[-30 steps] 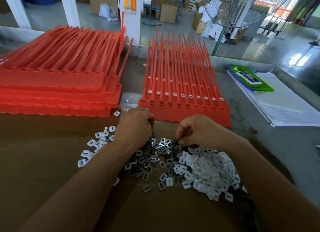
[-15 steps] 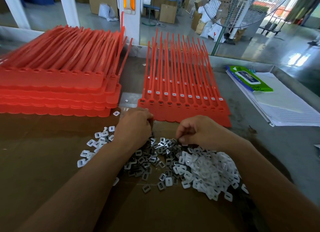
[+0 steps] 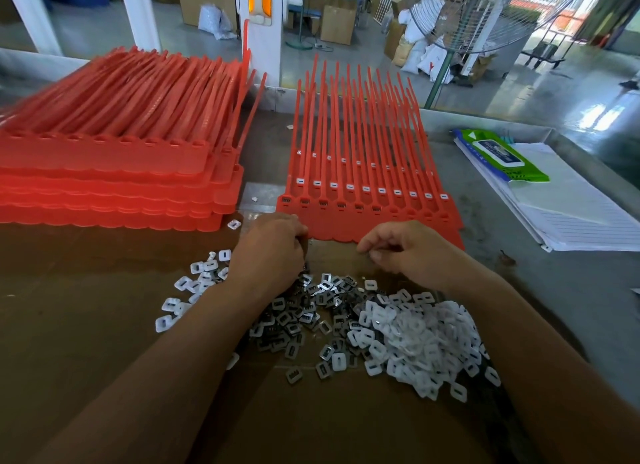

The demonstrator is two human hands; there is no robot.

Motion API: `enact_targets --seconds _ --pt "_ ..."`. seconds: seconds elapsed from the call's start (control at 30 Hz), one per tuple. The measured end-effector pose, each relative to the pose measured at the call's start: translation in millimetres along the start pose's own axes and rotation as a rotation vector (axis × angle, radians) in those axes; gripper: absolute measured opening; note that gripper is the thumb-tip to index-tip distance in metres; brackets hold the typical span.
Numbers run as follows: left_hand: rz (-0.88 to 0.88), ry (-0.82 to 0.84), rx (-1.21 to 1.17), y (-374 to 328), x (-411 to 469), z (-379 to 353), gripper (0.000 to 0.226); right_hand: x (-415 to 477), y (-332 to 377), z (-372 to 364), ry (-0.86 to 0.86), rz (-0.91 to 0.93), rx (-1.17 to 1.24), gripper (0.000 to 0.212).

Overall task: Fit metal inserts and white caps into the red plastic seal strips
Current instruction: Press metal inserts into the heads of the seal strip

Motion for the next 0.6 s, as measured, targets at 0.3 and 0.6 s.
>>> enact_targets --seconds 0.3,0.6 --pt "0.014 0.009 0.006 0.3 -0.5 0.1 0.036 -1.6 1.2 -4.9 0.03 0.054 -0.096 0.019" --pt "0.002 0.0 0.012 -0.3 0.4 0.5 0.035 -2.9 5.3 -5.1 0.015 0.086 -0.075 0.02"
Point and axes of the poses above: each hand's wrist, its own x-axis towards the middle knuckle, its own z-axis out of the back of the hand, y = z × x, the point moved 6 cm from there along x, towards the middle knuckle, and after that the axes turned 4 degrees about -x, right-handed, at the moved point
